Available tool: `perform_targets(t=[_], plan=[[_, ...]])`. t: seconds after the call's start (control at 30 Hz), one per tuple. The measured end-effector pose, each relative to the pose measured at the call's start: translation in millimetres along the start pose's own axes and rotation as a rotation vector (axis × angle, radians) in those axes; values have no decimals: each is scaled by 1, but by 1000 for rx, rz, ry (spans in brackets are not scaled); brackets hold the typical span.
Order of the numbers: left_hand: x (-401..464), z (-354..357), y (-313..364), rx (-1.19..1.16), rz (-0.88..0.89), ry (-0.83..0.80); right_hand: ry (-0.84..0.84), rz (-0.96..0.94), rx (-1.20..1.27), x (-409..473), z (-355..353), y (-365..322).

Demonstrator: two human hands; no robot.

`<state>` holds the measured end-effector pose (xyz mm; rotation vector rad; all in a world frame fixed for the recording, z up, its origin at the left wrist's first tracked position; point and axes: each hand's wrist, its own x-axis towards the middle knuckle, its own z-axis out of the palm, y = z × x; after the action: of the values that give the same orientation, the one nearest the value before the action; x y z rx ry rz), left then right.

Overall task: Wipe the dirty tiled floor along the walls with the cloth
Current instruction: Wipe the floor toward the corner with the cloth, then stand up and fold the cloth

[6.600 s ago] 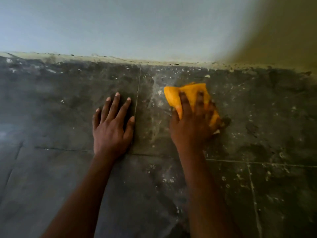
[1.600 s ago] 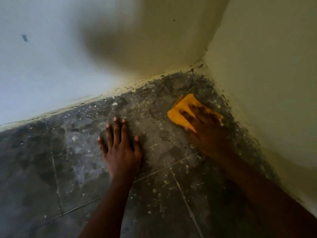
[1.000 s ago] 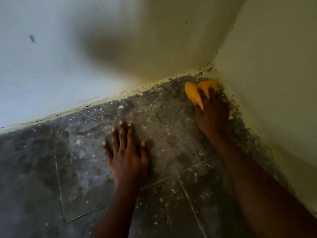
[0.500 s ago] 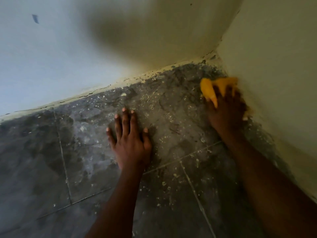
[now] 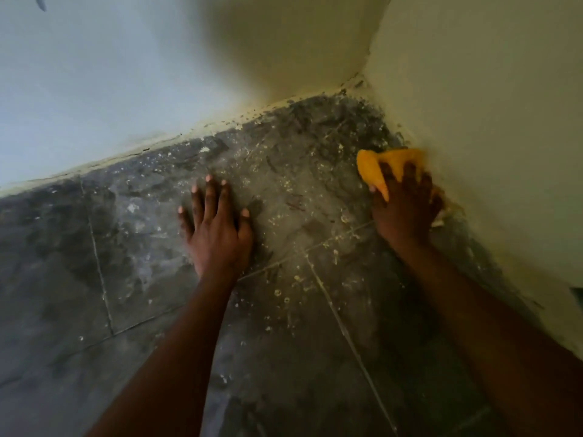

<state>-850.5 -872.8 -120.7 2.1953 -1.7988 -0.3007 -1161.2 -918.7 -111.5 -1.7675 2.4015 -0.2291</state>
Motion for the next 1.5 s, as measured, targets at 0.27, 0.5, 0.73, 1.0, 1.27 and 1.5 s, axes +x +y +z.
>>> perform_targets(t=[0.27, 0.5, 0.73, 1.0, 1.27, 1.5], plan=[[-25, -7, 4, -11, 97, -61, -142, -414, -33, -101, -5, 45], [-37, -8, 4, -80, 95, -109, -98, 141, 82, -66, -22, 66], [-83, -23, 54, -512, -78, -119, -295, -360, 221, -137, -51, 51], [-126, -103, 133, -1227, -291, -450, -353, 123, 1102, -165, -154, 4], [-121, -348, 157, -1034, -77, -361, -439, 358, 1453, -217, -374, -95], [-137, -664, 176, -840, 31, -254, -532, 333, 1624, -292, -642, -217]])
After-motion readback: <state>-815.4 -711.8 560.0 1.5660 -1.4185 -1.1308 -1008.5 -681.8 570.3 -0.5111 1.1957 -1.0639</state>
